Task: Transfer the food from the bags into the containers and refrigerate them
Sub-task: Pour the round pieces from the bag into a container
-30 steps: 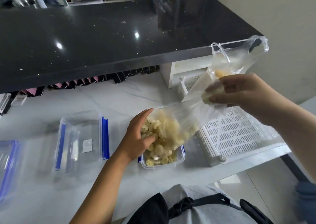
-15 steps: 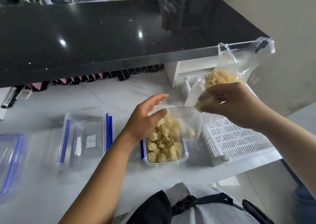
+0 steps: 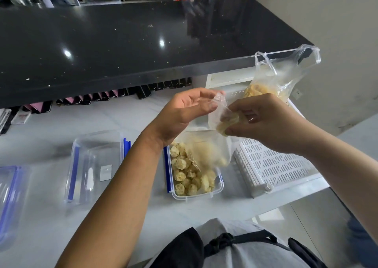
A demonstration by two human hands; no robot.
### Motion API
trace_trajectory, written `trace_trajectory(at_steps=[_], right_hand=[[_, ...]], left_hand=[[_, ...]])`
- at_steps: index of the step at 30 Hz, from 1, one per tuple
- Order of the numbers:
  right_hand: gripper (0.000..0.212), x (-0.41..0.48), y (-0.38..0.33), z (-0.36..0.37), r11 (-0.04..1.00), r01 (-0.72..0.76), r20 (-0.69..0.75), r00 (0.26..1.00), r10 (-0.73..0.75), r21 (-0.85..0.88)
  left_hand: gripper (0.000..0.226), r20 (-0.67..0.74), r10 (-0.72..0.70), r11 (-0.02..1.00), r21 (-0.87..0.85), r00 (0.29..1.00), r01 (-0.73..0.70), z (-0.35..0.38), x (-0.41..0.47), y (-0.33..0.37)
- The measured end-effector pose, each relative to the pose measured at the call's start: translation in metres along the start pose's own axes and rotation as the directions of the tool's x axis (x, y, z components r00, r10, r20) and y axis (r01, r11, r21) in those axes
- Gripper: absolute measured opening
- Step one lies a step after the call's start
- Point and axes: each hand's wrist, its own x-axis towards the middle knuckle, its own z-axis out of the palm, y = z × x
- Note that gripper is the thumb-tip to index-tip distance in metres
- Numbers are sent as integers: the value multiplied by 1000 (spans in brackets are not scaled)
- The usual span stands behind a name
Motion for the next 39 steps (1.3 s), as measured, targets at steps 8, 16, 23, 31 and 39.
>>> trace_trajectory(at_steps=[8, 16, 23, 31, 39], right_hand=[[23, 4, 0, 6, 997, -15, -9, 1000, 14, -75], [39, 5, -1, 10, 995, -41, -18, 999, 40, -86], [34, 4, 9, 10, 981, -55, -50, 998, 47, -188], [25, -3, 21, -3, 978, -109, -116, 989, 89, -177], [96, -33, 62, 14, 739, -332, -148, 853, 501, 586]], left_hand=[[5, -149, 63, 994, -75, 987, -75, 1, -3, -1], [7, -184, 77, 990, -102, 980, -97, -7, -11, -2], [7, -220, 71, 981, -159, 973, -108, -17, -16, -6], [8, -248, 76, 981, -155, 966, -117, -23, -18, -6], [10, -268, 85, 978, -161, 960, -132, -26, -18, -6]])
